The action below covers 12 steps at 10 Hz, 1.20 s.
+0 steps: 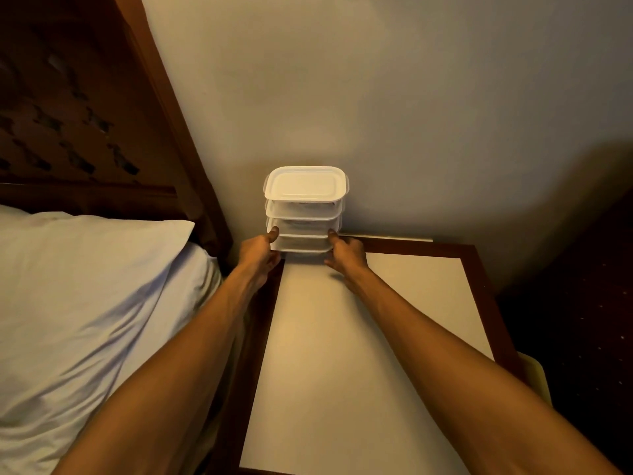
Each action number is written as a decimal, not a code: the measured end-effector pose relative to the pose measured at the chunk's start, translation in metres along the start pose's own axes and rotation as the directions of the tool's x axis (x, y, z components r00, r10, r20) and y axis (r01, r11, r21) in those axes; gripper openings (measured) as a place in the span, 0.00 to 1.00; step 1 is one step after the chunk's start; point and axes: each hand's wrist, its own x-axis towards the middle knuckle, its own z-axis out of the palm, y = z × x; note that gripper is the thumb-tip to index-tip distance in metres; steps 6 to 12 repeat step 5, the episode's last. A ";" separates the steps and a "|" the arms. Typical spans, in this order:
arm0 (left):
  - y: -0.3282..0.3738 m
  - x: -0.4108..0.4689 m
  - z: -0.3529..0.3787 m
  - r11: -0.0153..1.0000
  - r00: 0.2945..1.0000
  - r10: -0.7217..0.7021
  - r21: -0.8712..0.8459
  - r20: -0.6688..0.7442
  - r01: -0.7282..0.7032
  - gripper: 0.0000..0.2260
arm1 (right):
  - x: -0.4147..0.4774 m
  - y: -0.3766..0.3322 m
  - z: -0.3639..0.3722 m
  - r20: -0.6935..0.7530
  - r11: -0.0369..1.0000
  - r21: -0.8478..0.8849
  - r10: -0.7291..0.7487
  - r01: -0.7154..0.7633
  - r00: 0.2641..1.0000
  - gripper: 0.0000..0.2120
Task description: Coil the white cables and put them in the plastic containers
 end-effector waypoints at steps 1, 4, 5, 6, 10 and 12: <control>0.003 -0.002 -0.001 0.997 1.000 0.015 0.078 0.007 -0.015 0.14 | -0.006 -0.004 0.003 -0.009 1.000 -0.028 -0.004 0.004 1.000 0.23; 0.008 -0.050 -0.002 0.959 0.994 0.103 0.267 -0.028 -0.092 0.15 | -0.056 -0.015 -0.010 0.003 0.994 -0.101 0.053 -0.053 0.999 0.21; 0.010 -0.083 -0.006 0.944 0.991 0.128 0.303 0.026 -0.130 0.16 | -0.090 -0.024 -0.026 0.034 0.993 -0.113 0.050 -0.046 0.998 0.19; 0.010 -0.083 -0.006 0.944 0.991 0.128 0.303 0.026 -0.130 0.16 | -0.090 -0.024 -0.026 0.034 0.993 -0.113 0.050 -0.046 0.998 0.19; 0.010 -0.083 -0.006 0.944 0.991 0.128 0.303 0.026 -0.130 0.16 | -0.090 -0.024 -0.026 0.034 0.993 -0.113 0.050 -0.046 0.998 0.19; 0.010 -0.083 -0.006 0.944 0.991 0.128 0.303 0.026 -0.130 0.16 | -0.090 -0.024 -0.026 0.034 0.993 -0.113 0.050 -0.046 0.998 0.19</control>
